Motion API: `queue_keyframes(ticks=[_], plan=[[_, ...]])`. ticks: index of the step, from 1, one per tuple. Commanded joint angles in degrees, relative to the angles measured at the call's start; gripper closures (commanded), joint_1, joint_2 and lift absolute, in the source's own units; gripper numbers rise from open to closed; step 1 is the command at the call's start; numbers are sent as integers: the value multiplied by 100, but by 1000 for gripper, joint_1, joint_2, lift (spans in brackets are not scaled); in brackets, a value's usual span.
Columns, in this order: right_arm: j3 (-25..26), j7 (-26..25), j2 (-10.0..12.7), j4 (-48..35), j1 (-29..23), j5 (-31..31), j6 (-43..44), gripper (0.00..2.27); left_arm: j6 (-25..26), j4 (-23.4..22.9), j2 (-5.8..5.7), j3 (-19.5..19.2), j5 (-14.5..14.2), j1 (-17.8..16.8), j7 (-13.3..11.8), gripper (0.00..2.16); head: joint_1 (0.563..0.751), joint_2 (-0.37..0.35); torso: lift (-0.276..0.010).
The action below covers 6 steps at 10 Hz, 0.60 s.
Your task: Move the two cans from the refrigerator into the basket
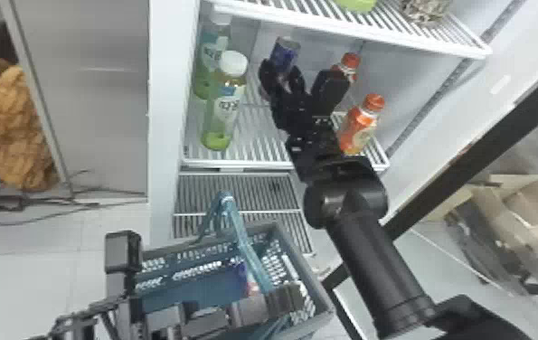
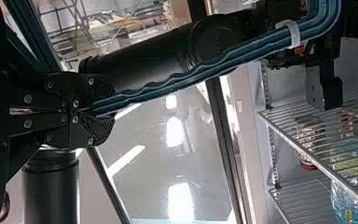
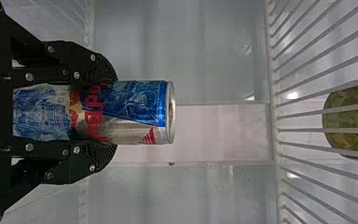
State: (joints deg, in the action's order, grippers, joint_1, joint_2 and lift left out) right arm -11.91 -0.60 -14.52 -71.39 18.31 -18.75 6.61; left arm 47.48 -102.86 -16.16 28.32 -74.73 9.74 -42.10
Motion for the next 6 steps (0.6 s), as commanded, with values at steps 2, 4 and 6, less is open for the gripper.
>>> queue_keyframes(ticks=[2, 4, 6], plan=[[2, -2, -24, -237, -101, 1, -28, 886, -23, 0, -19, -10, -34, 24, 0, 1182, 695, -350, -276], [25, 7, -42, -673, -312, -67, -267, 886, -23, 0, -19, -33, -45, 53, 0, 1182, 695, -350, -276], [162, 69, -68, -1193, -622, -45, -450, 886, -37, 0, -27, -44, -45, 67, 0, 1181, 695, -350, -276]])
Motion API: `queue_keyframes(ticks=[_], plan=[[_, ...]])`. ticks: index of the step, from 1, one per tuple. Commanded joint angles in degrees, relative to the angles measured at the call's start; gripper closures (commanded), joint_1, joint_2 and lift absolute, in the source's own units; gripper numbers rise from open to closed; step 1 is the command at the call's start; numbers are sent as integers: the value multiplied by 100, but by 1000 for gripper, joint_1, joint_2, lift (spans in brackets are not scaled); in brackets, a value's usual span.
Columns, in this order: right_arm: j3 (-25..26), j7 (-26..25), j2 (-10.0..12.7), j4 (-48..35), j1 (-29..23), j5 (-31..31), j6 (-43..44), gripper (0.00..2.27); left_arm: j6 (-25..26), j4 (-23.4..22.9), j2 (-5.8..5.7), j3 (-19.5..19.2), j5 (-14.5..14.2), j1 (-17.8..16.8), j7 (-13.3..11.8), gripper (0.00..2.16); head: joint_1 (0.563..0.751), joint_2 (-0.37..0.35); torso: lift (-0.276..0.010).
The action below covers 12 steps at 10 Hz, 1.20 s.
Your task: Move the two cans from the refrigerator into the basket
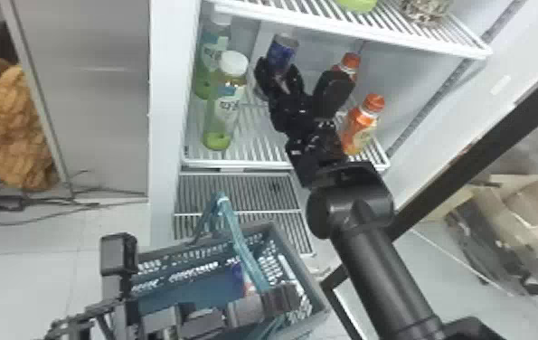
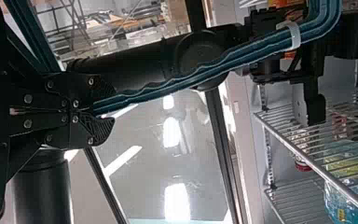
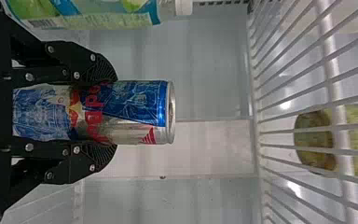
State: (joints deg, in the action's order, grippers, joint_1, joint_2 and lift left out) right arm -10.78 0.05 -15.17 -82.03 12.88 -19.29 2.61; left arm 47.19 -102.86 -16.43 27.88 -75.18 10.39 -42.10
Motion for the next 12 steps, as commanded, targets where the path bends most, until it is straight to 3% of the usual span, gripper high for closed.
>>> queue_keyframes(ticks=[1, 7, 12], plan=[[152, 39, -21, -438, -261, 21, -148, 886, 6, 0, -1, -1, 0, 1, 0, 1181, 695, -350, -276], [975, 144, -65, -2477, -1780, 78, -781, 886, -8, 0, -1, -23, 0, 57, -18, 1182, 695, -350, -276], [1169, 179, -83, -3884, -2989, -196, -1147, 886, 20, 0, 17, -58, 0, 86, -18, 1182, 695, -350, -276]])
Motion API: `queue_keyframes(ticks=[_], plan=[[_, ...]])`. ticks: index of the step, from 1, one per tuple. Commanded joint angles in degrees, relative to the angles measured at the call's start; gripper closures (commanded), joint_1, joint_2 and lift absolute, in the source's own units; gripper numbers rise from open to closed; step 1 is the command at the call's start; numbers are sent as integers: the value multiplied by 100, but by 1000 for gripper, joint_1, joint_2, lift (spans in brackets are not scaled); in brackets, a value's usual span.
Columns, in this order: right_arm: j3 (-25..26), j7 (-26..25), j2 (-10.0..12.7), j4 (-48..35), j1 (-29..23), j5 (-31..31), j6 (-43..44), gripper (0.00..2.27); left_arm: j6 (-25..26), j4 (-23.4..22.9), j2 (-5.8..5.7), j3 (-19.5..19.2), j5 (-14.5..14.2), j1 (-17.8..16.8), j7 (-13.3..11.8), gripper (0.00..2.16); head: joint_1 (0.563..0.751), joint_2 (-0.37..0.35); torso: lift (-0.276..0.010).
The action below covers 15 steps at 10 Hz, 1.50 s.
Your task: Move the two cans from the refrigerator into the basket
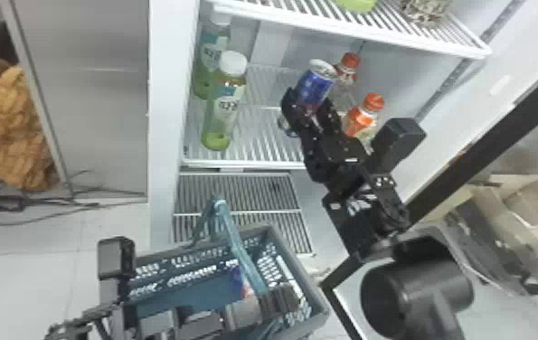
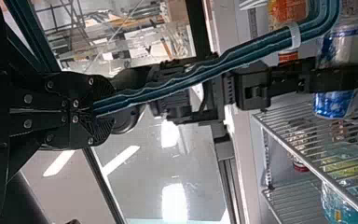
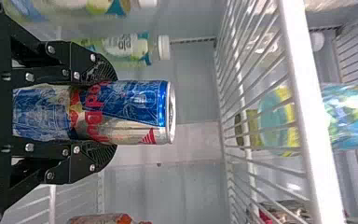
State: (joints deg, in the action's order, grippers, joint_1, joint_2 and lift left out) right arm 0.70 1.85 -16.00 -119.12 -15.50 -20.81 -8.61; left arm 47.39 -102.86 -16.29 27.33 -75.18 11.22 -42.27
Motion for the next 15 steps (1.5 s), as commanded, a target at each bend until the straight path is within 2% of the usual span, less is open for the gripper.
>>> queue_keyframes(ticks=[1, 6, 10, 11, 13, 15], plan=[[101, 9, 27, -441, -391, -56, -67, 886, 0, 0, 3, -2, 0, 3, 0, 1181, 695, -350, -276], [478, 70, 159, -1918, -1600, -273, -643, 886, 14, 0, 12, -25, -11, 45, 0, 1181, 695, -350, -276], [855, 158, 238, -3268, -2767, -307, -1628, 886, 14, 0, 21, -48, -11, 73, 0, 1181, 695, -350, -276], [912, 167, 247, -3479, -2950, -387, -1796, 886, 14, 0, 21, -48, -11, 87, 0, 1182, 695, -350, -276], [1152, 202, 414, -3831, -3231, -410, -2190, 886, 14, 0, 21, -48, -11, 87, -9, 1181, 695, -350, -276], [1346, 193, 458, -4056, -3400, -536, -2893, 886, 14, 0, 30, -59, -11, 101, -9, 1181, 695, -350, -276]])
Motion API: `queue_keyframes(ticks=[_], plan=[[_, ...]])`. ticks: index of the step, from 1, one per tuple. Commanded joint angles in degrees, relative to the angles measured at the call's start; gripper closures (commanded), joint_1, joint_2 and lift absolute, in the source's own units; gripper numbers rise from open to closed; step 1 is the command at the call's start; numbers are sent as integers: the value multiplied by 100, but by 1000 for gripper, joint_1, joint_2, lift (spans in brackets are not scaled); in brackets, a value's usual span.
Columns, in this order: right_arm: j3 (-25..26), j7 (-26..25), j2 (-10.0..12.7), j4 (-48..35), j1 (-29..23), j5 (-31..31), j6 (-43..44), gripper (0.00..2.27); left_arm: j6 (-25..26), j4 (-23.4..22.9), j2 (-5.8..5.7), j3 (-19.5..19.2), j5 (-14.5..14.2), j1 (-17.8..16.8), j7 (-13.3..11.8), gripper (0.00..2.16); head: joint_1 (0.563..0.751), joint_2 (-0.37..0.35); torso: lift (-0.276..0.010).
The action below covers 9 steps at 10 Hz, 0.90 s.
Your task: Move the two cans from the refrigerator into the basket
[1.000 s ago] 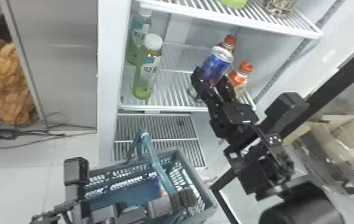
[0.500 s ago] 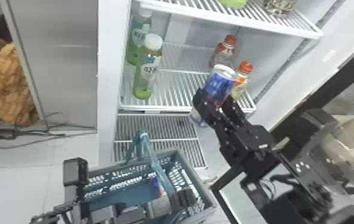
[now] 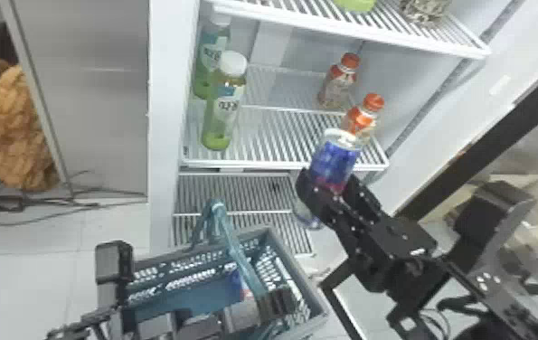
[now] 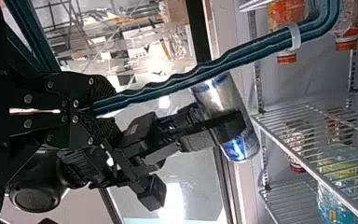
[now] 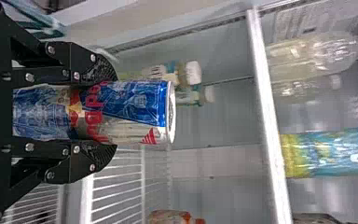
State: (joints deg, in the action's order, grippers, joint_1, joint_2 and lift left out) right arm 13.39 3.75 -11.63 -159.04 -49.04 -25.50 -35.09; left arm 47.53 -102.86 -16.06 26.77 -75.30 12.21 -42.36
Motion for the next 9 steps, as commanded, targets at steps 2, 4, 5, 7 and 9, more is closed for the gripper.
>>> queue_keyframes(ticks=[2, 4, 5, 7, 9], plan=[[192, -6, 82, -162, -59, -147, -667, 886, 0, 0, 6, -3, 0, 16, 0, 1181, 695, -350, -276], [238, -15, 117, -162, -3, -307, -1244, 886, 0, 0, 6, -3, 0, 16, 0, 1181, 695, -350, -276], [249, -6, 117, -162, 81, -398, -1595, 886, 0, 0, 6, -3, 11, 16, 0, 1181, 695, -350, -276], [261, -15, 117, -134, 222, -524, -2256, 886, 14, 0, 6, -3, 11, 2, 0, 1182, 695, -350, -276], [261, -6, 91, -7, 377, -661, -2734, 886, 14, 0, -3, -3, 11, 2, 0, 1181, 695, -350, -276]])
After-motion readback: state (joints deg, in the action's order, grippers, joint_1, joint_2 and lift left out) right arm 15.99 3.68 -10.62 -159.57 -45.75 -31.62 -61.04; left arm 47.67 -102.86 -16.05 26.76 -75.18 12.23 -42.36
